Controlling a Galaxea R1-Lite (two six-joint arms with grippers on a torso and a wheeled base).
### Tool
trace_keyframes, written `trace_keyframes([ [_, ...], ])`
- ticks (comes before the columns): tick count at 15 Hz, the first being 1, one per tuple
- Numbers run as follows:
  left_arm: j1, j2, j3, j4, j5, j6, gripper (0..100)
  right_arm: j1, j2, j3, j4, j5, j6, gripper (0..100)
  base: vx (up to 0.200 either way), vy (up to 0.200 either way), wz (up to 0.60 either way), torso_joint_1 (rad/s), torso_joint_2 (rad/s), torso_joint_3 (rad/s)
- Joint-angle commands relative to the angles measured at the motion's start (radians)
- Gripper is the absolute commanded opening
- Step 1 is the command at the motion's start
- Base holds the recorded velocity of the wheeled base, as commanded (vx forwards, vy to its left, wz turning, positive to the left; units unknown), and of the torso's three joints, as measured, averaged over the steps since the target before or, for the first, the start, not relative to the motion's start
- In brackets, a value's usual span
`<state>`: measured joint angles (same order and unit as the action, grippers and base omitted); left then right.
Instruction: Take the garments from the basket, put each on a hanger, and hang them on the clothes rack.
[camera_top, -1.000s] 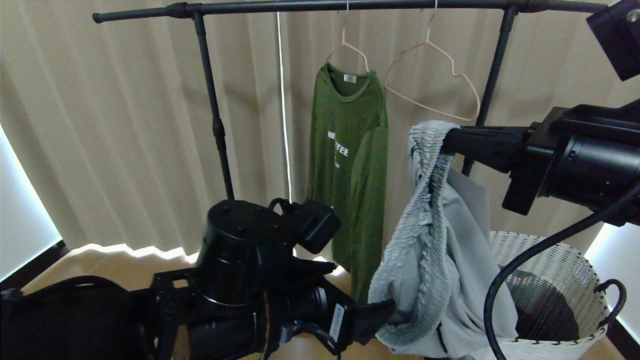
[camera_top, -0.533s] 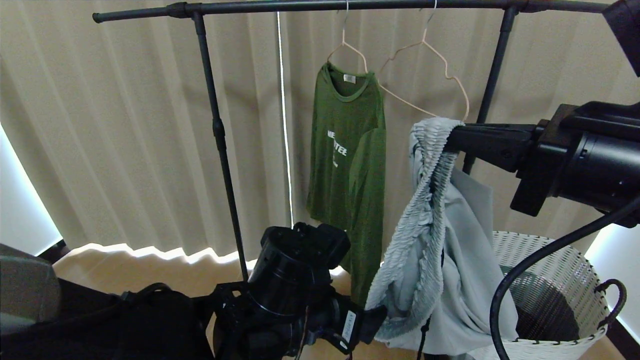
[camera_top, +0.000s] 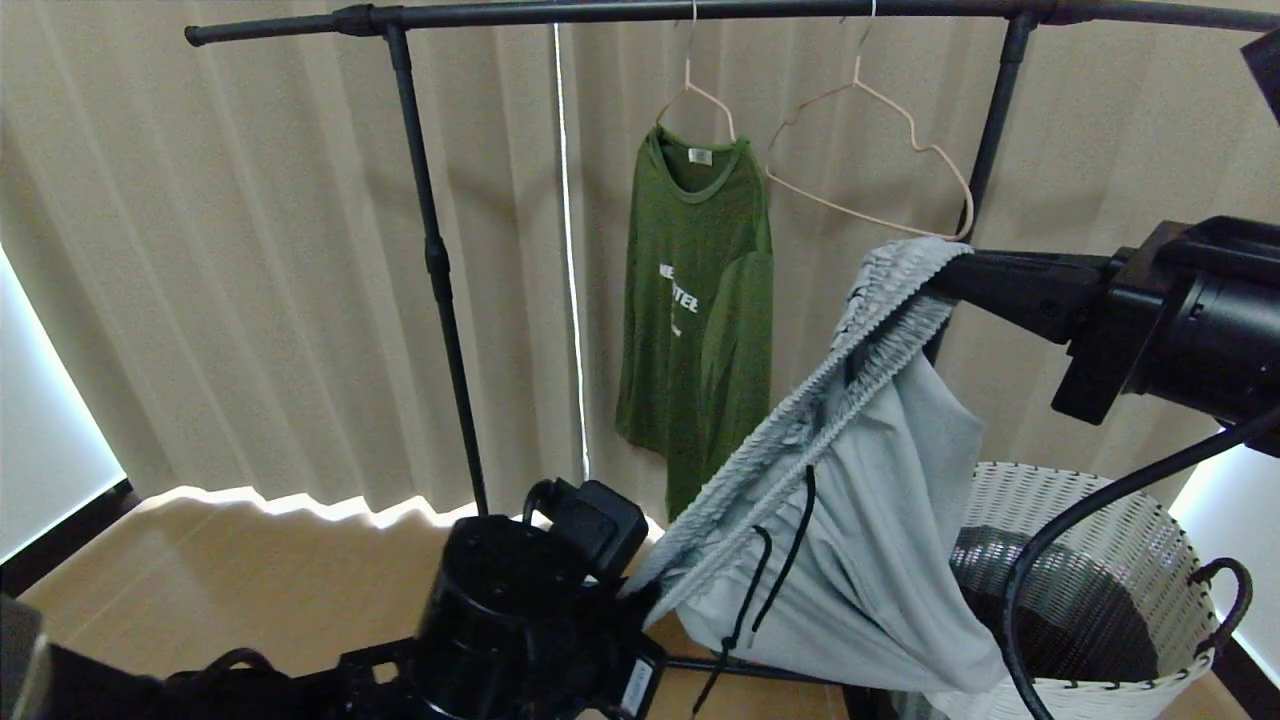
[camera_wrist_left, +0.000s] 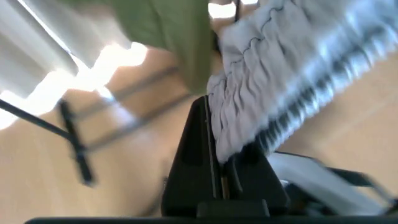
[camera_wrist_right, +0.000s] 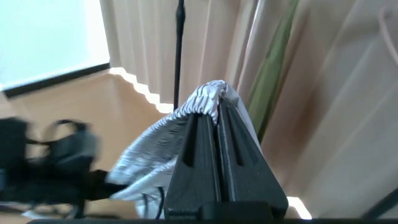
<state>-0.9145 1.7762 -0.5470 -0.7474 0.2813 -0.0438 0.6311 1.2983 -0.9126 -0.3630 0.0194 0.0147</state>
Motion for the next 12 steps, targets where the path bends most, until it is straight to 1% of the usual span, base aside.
trace_keyframes([
  [1, 0.134, -0.213, 0.016, -0.021, 0.013, 0.131, 0, -0.008, -0.002, 0.041, -0.04, -0.002, 0.002, 0, 0.0, 0.0, 0.0, 0.0, 0.0, 0.0],
  [2, 0.134, -0.213, 0.016, -0.021, 0.013, 0.131, 0, -0.008, -0.002, 0.041, -0.04, -0.002, 0.002, 0, 0.0, 0.0, 0.0, 0.0, 0.0, 0.0],
  [3, 0.263, -0.307, -0.123, 0.1, -0.001, 0.171, 0, -0.044, -0.001, 0.046, -0.056, -0.006, -0.002, 0, 0.0, 0.0, 0.0, 0.0, 0.0, 0.0],
  [5, 0.361, -0.354, -0.346, 0.316, -0.067, 0.173, 0, -0.074, -0.001, 0.012, -0.059, -0.007, -0.005, 0, 0.0, 0.0, 0.0, 0.0, 0.0, 0.0],
  [6, 0.393, -0.362, -0.482, 0.441, -0.108, 0.174, 0, -0.091, -0.001, -0.017, -0.059, -0.006, -0.007, 0, 0.0, 0.0, 0.0, 0.0, 0.0, 0.0],
  [7, 0.414, -0.36, -0.642, 0.571, -0.142, 0.174, 0, -0.114, 0.009, -0.063, -0.057, -0.006, -0.009, 0, 0.0, 0.0, 0.0, 0.0, 0.0, 0.0],
  [8, 0.419, -0.353, -0.777, 0.675, -0.16, 0.176, 0, -0.137, 0.026, -0.114, -0.054, -0.004, -0.015, 0, 0.0, 0.0, 0.0, 0.0, 0.0, 0.0],
  [9, 0.422, -0.33, -0.932, 0.778, -0.172, 0.176, 0, -0.168, 0.055, -0.187, -0.053, -0.001, -0.038, 0, 0.0, 0.0, 0.0, 0.0, 0.0, 0.0],
  [11, 0.422, -0.287, -1.108, 0.879, -0.177, 0.186, 0, -0.211, 0.105, -0.295, -0.042, 0.001, -0.078, 0, 0.0, 0.0, 0.0, 0.0, 0.0, 0.0],
  [12, 0.422, -0.245, -1.245, 0.962, -0.177, 0.219, 0, -0.251, 0.159, -0.39, -0.037, 0.002, -0.117, 0, 0.0, 0.0, 0.0, 0.0, 0.0, 0.0],
])
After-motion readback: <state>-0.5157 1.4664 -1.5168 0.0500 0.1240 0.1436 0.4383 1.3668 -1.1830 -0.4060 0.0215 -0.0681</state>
